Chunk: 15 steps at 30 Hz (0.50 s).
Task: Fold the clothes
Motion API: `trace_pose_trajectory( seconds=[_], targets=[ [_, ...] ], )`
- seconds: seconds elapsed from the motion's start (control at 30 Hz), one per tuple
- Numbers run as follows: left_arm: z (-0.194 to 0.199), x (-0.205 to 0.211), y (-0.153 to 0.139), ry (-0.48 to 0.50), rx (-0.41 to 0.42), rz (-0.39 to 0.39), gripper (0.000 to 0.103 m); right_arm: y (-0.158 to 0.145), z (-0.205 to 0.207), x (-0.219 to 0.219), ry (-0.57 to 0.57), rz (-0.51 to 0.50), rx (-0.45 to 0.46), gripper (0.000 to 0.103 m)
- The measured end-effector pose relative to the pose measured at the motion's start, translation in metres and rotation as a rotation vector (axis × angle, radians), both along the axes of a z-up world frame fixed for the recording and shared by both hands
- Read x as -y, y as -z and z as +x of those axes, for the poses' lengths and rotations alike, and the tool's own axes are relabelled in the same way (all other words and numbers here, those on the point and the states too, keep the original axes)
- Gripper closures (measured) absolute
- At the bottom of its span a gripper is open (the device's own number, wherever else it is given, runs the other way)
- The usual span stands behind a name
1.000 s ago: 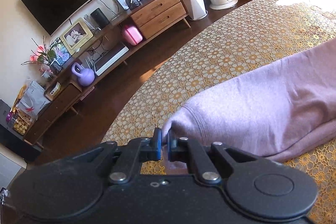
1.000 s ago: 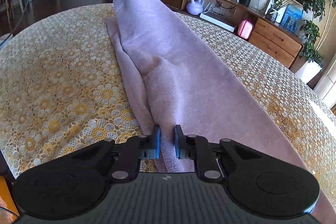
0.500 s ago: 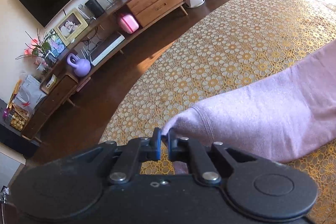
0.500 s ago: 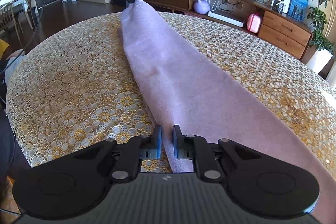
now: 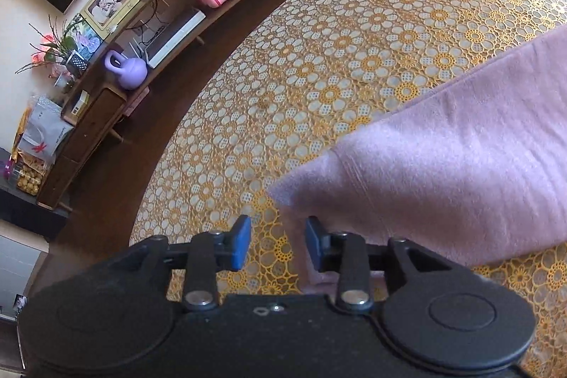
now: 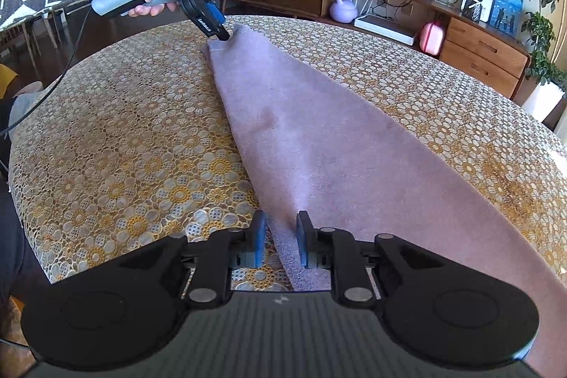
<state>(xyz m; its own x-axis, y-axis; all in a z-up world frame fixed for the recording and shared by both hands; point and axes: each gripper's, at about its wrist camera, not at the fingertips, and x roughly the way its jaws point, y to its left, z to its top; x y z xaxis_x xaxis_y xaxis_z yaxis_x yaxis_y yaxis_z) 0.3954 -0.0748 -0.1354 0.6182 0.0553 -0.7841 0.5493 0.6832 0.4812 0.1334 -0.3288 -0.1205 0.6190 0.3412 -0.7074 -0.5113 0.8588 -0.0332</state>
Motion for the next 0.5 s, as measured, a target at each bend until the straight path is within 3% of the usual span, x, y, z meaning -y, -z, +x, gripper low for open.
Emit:
trace_pose_trajectory(
  seconds=[0.17,0.33,0.5],
  targets=[
    [-0.021,-0.014,-0.031,-0.013,0.006,-0.131,0.000,-0.029,-0.019,0.031,0.104,0.046,0.090,0.052],
    [-0.047,0.015,-0.040,0.066,0.060,-0.167,0.000,-0.039,-0.030,0.071,0.253,-0.035,0.090,0.052],
    [-0.050,0.050,-0.013,0.096,0.035,-0.138,0.000,-0.030,-0.043,0.089,0.308,-0.108,0.033,0.052]
  ],
)
